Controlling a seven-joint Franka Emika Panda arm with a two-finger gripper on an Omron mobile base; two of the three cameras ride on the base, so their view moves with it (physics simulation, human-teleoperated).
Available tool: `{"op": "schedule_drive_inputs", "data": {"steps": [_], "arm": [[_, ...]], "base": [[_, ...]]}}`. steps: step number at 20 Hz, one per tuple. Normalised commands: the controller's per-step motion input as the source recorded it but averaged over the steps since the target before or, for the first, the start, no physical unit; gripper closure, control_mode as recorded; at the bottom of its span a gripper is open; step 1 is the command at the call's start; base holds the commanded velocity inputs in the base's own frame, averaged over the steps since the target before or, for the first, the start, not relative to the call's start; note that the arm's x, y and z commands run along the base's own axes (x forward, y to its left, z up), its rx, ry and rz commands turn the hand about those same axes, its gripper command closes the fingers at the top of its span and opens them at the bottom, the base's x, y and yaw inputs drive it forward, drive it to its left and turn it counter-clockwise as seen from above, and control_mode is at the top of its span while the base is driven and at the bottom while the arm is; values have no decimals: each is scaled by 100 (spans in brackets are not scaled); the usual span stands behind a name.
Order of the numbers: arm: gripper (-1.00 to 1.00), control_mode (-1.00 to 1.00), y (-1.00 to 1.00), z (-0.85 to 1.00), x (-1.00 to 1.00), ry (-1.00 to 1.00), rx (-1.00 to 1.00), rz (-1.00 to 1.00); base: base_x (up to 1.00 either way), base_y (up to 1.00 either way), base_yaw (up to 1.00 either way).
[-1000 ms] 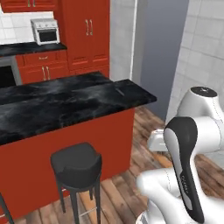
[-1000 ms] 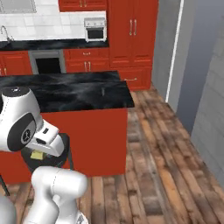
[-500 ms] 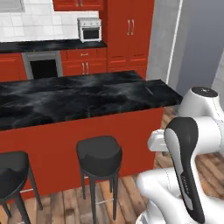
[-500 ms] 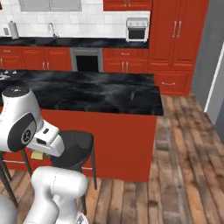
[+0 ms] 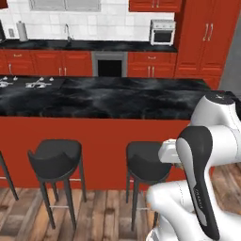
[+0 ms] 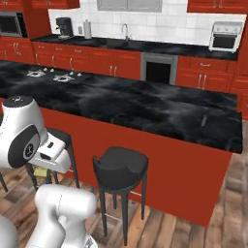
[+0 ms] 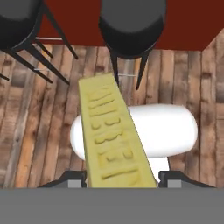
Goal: Retrieve the butter from the fridge and place it on a plate on the dining table. Then retrieve the butter knife by the fridge and place it near the plate.
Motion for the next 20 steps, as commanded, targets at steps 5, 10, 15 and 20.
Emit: {"op": "schedule_drive_inputs", "data": {"steps": [5, 10, 15, 20], "arm": [[100, 100, 0, 0, 0, 0, 0, 0], [100, 100, 0, 0, 0, 0, 0, 0], [100, 100, 0, 0, 0, 0, 0, 0], [100, 100, 0, 0, 0, 0, 0, 0]], "base": [[16, 37, 50], [38, 52, 21], [69, 68, -2], [53, 78, -16]]}}
